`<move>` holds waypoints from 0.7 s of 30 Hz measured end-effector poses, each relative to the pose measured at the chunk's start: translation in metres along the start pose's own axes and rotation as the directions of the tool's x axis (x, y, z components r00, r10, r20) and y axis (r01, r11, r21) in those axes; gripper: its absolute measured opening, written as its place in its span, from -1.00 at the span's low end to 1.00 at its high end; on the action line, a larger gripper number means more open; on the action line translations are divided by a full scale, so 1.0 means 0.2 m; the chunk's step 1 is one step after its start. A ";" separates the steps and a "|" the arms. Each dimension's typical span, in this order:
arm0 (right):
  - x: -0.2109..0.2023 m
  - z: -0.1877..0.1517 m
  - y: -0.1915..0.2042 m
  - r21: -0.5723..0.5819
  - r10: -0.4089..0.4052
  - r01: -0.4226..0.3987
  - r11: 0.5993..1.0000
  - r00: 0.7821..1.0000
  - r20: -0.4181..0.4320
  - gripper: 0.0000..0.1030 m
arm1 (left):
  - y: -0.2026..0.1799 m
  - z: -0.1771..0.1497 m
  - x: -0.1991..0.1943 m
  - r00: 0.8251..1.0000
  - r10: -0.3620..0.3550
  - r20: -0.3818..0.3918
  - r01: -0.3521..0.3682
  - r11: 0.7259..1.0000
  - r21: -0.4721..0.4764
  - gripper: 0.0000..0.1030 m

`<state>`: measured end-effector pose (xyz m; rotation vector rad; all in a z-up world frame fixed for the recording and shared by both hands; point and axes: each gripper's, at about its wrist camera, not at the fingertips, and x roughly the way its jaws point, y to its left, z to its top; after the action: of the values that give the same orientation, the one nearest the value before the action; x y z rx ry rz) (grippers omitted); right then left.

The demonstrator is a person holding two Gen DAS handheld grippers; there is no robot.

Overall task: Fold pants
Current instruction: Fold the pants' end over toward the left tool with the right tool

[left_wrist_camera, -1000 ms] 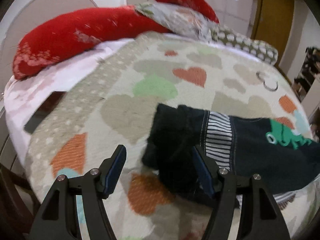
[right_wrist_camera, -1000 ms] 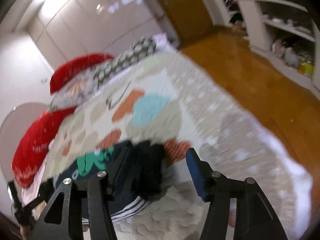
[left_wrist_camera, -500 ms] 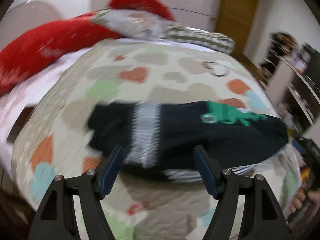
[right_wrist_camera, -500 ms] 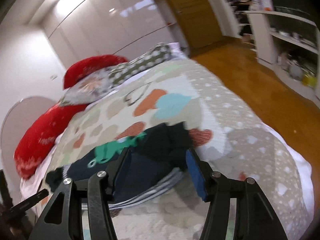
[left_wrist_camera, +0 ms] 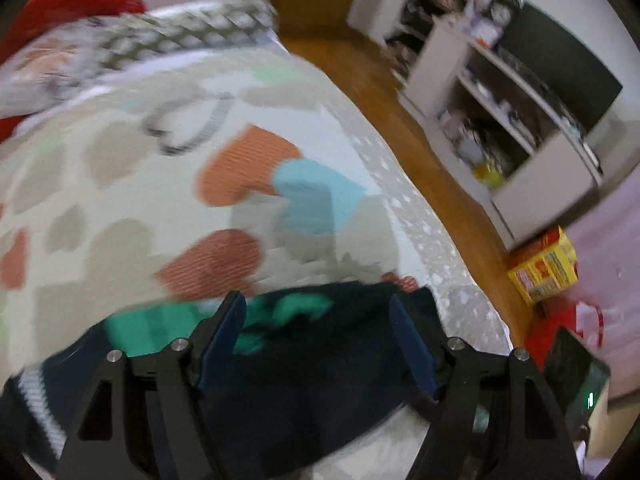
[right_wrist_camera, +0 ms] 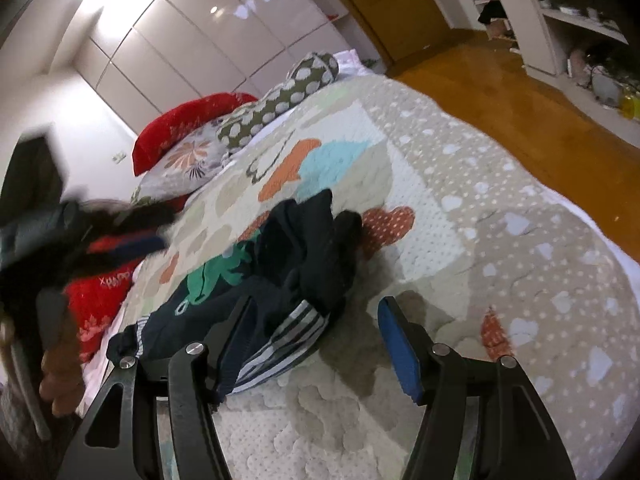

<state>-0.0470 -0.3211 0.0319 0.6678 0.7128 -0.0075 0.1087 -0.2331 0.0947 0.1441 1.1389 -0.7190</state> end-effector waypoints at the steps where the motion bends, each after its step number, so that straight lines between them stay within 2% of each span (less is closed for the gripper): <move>1: 0.01 0.00 -0.01 0.004 0.007 -0.007 1.000 1.000 -0.008 0.31 | -0.03 0.04 0.07 0.999 -0.017 -0.028 0.017 1.000 0.004 0.42; 4: 0.04 0.01 -0.03 0.015 0.031 -0.030 0.999 0.999 -0.019 0.31 | -0.10 0.11 0.27 0.990 -0.063 -0.128 0.067 0.997 0.026 0.42; 8: 0.07 0.02 -0.04 0.012 0.052 -0.052 0.999 0.998 -0.023 0.32 | -0.18 0.13 0.45 0.969 -0.068 -0.237 0.086 0.994 0.065 0.42; 9: 0.08 0.02 -0.03 0.009 0.060 -0.060 0.998 0.998 -0.022 0.32 | -0.21 0.12 0.47 0.968 -0.035 -0.247 0.063 0.992 0.106 0.24; 10: 0.09 0.03 -0.03 0.008 0.067 -0.066 0.998 0.998 -0.021 0.30 | -0.23 0.11 0.48 0.971 -0.011 -0.239 0.045 0.990 0.134 -0.03; 11: 0.10 0.04 -0.03 0.002 0.079 -0.079 0.997 0.997 -0.022 0.01 | -0.25 0.09 0.47 0.973 -0.001 -0.233 0.038 0.987 0.155 -0.68; 13: 0.13 0.05 -0.03 0.008 0.099 -0.098 0.995 0.994 -0.047 -0.58 | -0.24 0.10 0.43 0.980 -0.007 -0.200 0.038 0.988 0.152 -0.77; 16: 0.13 0.07 -0.01 0.014 0.117 -0.117 0.993 0.992 -0.037 -0.59 | -0.17 0.09 0.30 0.989 -0.066 -0.133 0.077 0.994 0.082 -0.81; 21: 0.07 0.09 0.17 -0.085 0.139 -0.141 0.986 0.990 -0.021 -0.59 | 0.03 -0.01 0.04 0.992 -0.129 -0.011 0.129 0.991 -0.029 -0.81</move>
<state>-0.0188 -0.3009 0.0529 0.6348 0.6752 0.1567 0.1114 -0.2310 0.0857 0.0516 1.1776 -0.8175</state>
